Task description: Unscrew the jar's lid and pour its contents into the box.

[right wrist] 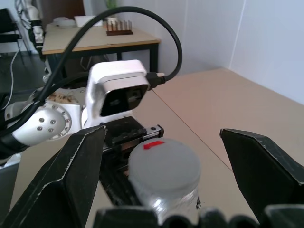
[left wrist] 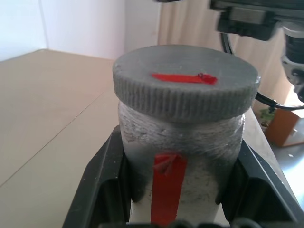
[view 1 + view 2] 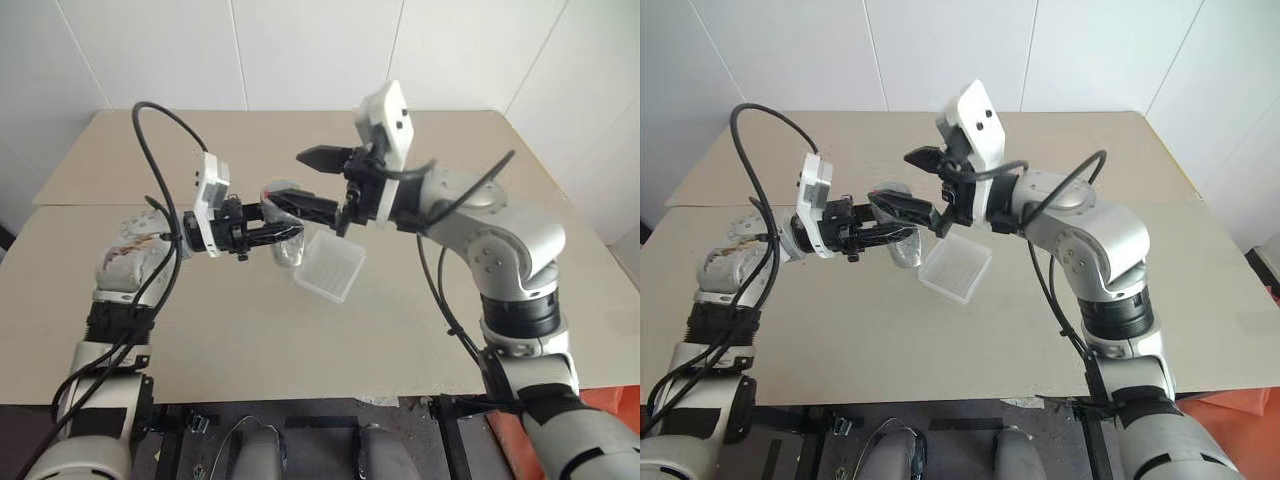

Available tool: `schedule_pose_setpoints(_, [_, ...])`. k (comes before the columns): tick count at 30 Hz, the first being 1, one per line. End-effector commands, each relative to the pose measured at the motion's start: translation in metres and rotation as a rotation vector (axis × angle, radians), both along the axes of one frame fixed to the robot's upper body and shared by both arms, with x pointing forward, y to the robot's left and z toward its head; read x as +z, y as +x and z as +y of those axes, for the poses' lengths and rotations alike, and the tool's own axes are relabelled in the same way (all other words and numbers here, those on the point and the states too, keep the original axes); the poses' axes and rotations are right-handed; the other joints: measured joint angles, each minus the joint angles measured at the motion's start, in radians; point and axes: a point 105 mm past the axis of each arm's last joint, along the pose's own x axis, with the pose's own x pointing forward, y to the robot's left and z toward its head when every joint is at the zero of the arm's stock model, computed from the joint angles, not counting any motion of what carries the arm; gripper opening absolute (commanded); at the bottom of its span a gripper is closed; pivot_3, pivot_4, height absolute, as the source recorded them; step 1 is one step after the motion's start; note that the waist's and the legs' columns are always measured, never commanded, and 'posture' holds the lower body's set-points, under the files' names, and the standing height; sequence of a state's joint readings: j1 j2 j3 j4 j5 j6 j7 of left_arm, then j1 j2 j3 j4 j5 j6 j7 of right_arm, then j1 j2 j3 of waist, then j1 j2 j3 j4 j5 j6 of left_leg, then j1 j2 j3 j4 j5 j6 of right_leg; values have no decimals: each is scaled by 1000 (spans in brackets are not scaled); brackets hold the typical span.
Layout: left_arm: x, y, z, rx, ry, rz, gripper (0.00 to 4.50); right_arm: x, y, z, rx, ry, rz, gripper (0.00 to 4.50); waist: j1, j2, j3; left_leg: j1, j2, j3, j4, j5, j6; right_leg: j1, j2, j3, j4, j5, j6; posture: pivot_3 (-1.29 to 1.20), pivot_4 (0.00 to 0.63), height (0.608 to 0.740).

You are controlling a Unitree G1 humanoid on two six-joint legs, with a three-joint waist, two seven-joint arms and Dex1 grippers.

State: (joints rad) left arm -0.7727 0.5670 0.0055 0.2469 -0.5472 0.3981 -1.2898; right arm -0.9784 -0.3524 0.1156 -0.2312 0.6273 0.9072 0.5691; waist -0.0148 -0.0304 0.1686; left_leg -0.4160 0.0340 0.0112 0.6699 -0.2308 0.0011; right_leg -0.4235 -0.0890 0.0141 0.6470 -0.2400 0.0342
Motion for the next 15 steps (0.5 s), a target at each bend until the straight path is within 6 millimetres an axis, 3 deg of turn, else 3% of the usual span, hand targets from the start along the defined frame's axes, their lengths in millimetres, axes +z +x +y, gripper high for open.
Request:
schedule_pose_setpoints(1, [14, -2, -5, -63, 4, -87, 1947, 3, 0, 4, 3, -20, -14, 4500, 0, 0, 0, 0, 0, 0, 0, 0, 0, 0, 0, 0, 0, 0, 0, 0, 150, 740])
schedule_pose_setpoints(15, [14, 0, -8, -127, 20, -107, 1947, -1, 2, 5, 18, -29, 3, 4500, -1, 0, 0, 0, 0, 0, 0, 0, 0, 0, 0, 0, 0, 0, 0, 0, 150, 740])
